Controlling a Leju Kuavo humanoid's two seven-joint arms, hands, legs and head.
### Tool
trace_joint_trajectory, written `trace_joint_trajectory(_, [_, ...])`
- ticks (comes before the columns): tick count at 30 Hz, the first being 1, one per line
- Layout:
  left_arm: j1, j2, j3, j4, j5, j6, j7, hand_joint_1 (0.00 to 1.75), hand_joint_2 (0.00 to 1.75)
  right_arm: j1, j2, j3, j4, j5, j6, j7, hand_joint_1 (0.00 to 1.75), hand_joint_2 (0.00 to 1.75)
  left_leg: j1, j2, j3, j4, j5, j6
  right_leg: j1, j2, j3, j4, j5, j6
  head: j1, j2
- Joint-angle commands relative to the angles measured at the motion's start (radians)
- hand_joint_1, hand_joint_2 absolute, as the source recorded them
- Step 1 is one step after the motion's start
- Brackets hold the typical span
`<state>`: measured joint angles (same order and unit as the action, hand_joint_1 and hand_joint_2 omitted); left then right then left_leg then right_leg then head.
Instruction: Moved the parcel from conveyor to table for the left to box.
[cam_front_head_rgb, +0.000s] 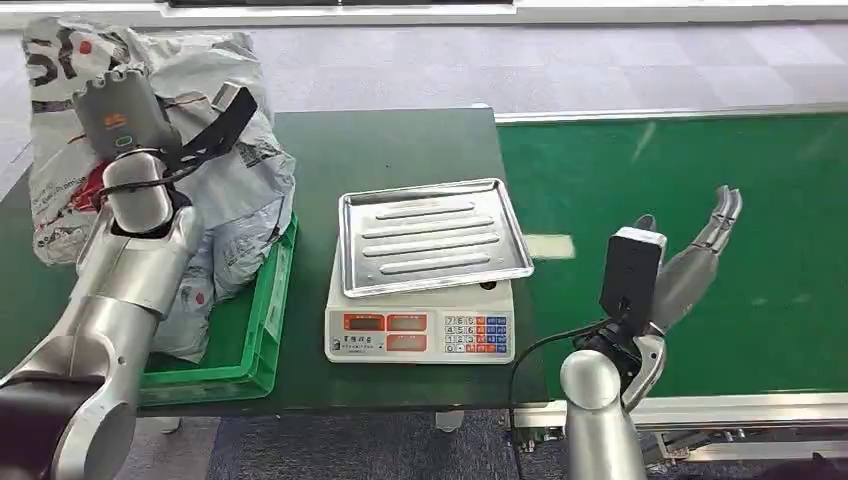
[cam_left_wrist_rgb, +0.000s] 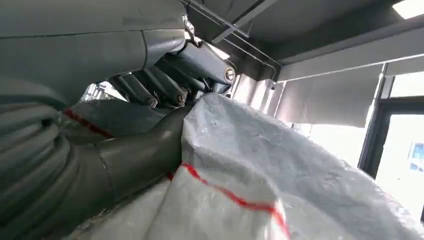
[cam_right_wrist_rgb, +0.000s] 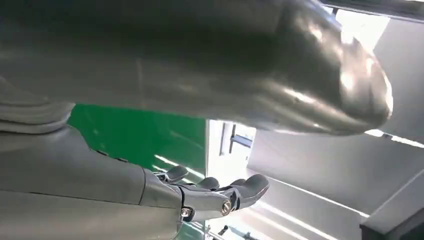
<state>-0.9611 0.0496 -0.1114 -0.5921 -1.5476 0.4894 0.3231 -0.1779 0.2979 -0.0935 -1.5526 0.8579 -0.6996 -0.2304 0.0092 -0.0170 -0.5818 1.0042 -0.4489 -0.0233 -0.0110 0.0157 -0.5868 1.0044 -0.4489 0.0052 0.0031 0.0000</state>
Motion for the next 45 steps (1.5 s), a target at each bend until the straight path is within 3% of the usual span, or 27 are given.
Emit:
trace_joint_trajectory(1, [-0.049,0.032,0.001,0.163,-0.023,-0.080,0.075,1.75,1.75,-0.004,0.011,0.018,0.016,-0.008,0.001,0.020,0.00,0.00,0.000,0.002,0.000,0.000,0.000,0.000,0.001,0.000,0.000,0.000,0.000,0.000,0.000,0.000])
trace_joint_trajectory(4, [-0.041,0.045,0.041,0.221,-0.023,-0.066,0.088,1.75,1.75,-0.007,-0.001,0.013,0.013,-0.014,0.001,0.029,0.00,0.00,0.000,0.004,0.001,-0.001,0.000,0.001,0.001,0.001,0.000,-0.001,0.001,-0.001,0.000,0.000])
trace_joint_trajectory(5, [-0.041,0.045,0.056,0.229,-0.020,-0.067,0.089,1.17,1.75,-0.009,-0.004,0.016,0.014,-0.014,0.001,0.031,0.00,0.00,0.000,0.004,0.001,-0.001,0.000,0.001,0.000,0.002,0.000,-0.001,0.001,-0.001,0.000,0.000])
trace_joint_trajectory(6, [-0.038,0.046,0.064,0.234,-0.023,-0.061,0.100,0.00,1.75,-0.012,-0.007,0.019,0.014,-0.015,0.001,0.033,0.00,0.00,0.000,0.004,0.001,-0.001,0.000,0.001,0.001,0.001,0.000,-0.001,0.001,-0.001,0.000,0.000])
trace_joint_trajectory(10, [-0.027,0.036,0.097,0.202,-0.023,-0.013,0.088,0.00,1.75,-0.009,-0.014,0.038,0.013,-0.011,0.001,0.052,0.00,0.00,0.000,0.002,0.000,-0.001,0.000,0.001,0.001,0.000,-0.001,-0.001,0.001,-0.001,0.000,0.000])
trace_joint_trajectory(11, [-0.024,0.026,0.118,0.178,-0.023,0.012,0.076,0.00,0.00,-0.007,-0.012,0.037,0.012,-0.006,0.001,0.057,0.00,0.00,0.000,0.003,0.000,-0.001,0.000,0.001,0.001,0.001,-0.001,-0.001,0.001,-0.001,0.000,0.000])
trace_joint_trajectory(15, [0.010,-0.061,0.264,-0.063,0.053,0.066,-0.092,0.00,0.00,0.012,-0.007,0.026,-0.017,0.007,0.001,0.064,0.00,0.00,0.001,-0.001,-0.002,0.000,0.000,0.001,0.003,-0.003,-0.001,-0.001,0.000,0.000,0.000,0.000])
trace_joint_trajectory(18, [0.053,-0.101,0.284,-0.251,0.049,0.019,-0.120,0.00,0.00,0.018,0.001,0.028,-0.019,0.016,0.003,0.063,0.00,0.00,0.001,-0.001,-0.003,0.001,0.001,0.001,0.003,-0.005,-0.002,-0.001,0.000,0.000,0.000,0.000])
trace_joint_trajectory(29, [0.106,-0.094,0.325,-0.329,0.015,0.079,-0.136,0.00,0.00,-0.003,0.002,0.046,0.019,0.026,0.001,0.056,0.00,0.00,0.000,0.004,0.000,-0.001,0.000,0.001,0.001,0.001,-0.001,-0.002,0.001,-0.001,0.000,0.000])
trace_joint_trajectory(31, [0.113,-0.112,0.325,-0.367,0.103,0.131,-0.206,0.00,0.00,0.002,0.017,0.027,0.003,0.015,0.001,0.023,0.00,0.00,0.000,0.001,-0.001,0.000,0.000,0.001,0.001,0.000,-0.002,-0.001,0.000,0.000,0.000,0.000])
trace_joint_trajectory(33, [0.174,-0.159,0.309,-0.530,0.484,0.141,-0.445,0.00,0.00,0.015,0.024,0.015,-0.018,-0.063,0.001,-0.064,0.00,0.00,0.001,0.001,-0.002,-0.001,0.000,0.001,0.002,-0.003,-0.001,-0.002,0.001,-0.001,0.000,0.000])
trace_joint_trajectory(35, [0.225,-0.188,0.292,-0.645,0.691,0.091,-0.519,0.00,0.00,0.017,0.024,0.018,-0.023,-0.096,0.001,-0.102,0.00,0.00,0.000,0.000,-0.001,0.000,0.000,0.001,0.002,-0.001,-0.002,-0.001,0.000,0.000,0.000,0.000])
trace_joint_trajectory(36, [0.270,-0.206,0.281,-0.734,0.926,0.025,-0.624,0.00,1.75,0.015,0.022,0.029,-0.024,-0.150,0.001,-0.157,0.00,1.75,0.000,0.001,-0.001,-0.002,0.000,0.002,0.002,-0.003,0.000,-0.003,0.000,0.000,0.000,0.000])
trace_joint_trajectory(45, [0.512,-0.214,0.193,-1.018,1.356,-0.207,-0.805,0.00,1.75,0.032,-0.037,0.164,-0.059,-0.335,0.051,-0.223,0.00,1.75,-0.001,0.004,0.000,-0.001,-0.002,0.002,0.000,0.002,-0.001,-0.002,0.000,0.000,0.000,0.000])
